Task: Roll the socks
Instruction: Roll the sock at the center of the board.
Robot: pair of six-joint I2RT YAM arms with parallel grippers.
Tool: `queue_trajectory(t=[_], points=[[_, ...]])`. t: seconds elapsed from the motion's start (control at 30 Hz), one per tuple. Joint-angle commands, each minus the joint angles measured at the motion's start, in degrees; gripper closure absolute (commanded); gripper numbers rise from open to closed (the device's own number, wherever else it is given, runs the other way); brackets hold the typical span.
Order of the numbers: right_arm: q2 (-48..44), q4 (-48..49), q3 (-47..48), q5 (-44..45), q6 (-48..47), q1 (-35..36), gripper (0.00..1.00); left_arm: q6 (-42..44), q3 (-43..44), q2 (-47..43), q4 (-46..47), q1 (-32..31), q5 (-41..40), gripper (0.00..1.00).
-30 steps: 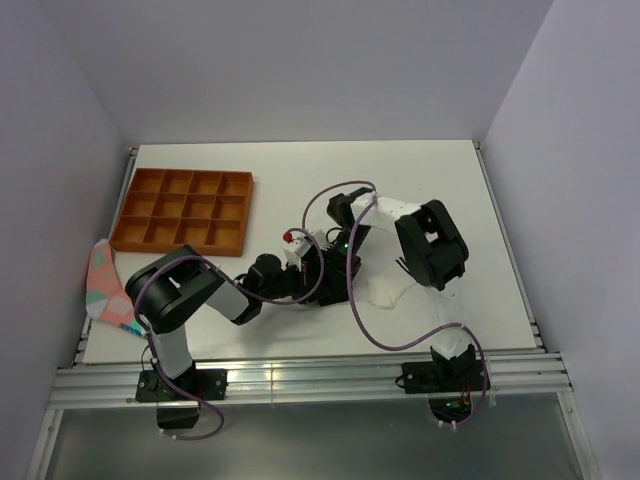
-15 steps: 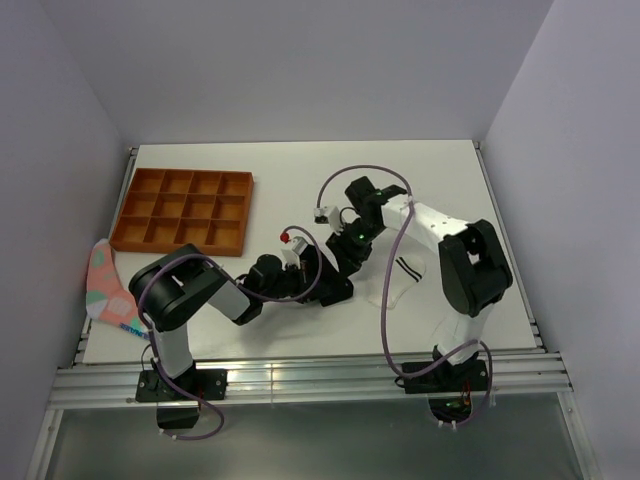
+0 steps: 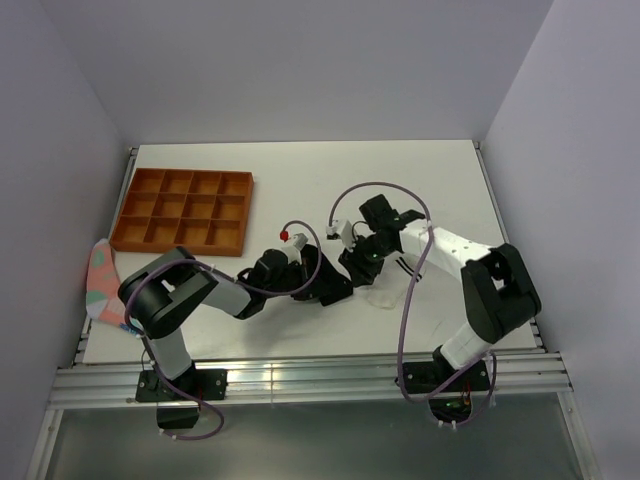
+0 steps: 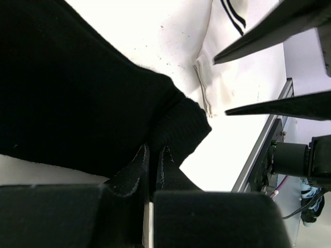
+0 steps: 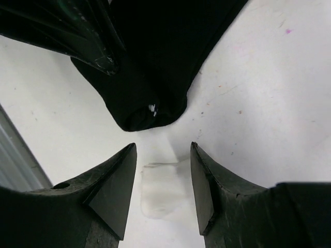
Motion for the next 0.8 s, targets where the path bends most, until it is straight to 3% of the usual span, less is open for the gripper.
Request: queue_trajectory(t=[0.0, 0.27, 0.77], points=[[-5.1, 5.9, -2.3, 0.2, -2.8, -0.3, 0.46, 0.9, -1.7, 2.3, -17.5, -0.4, -3.8, 1.0], [-14.3, 11.8, -9.5, -0.3, -9.9, 0.2, 0.43, 1.6, 0.8, 3.8, -26.1, -0.5, -2.9, 1.0], [-24.4, 21.4, -24.7, 7.8, -16.7, 12.4, 0.42, 7.0, 4.2, 7.2, -36.6, 0.8, 8.5, 1.0]])
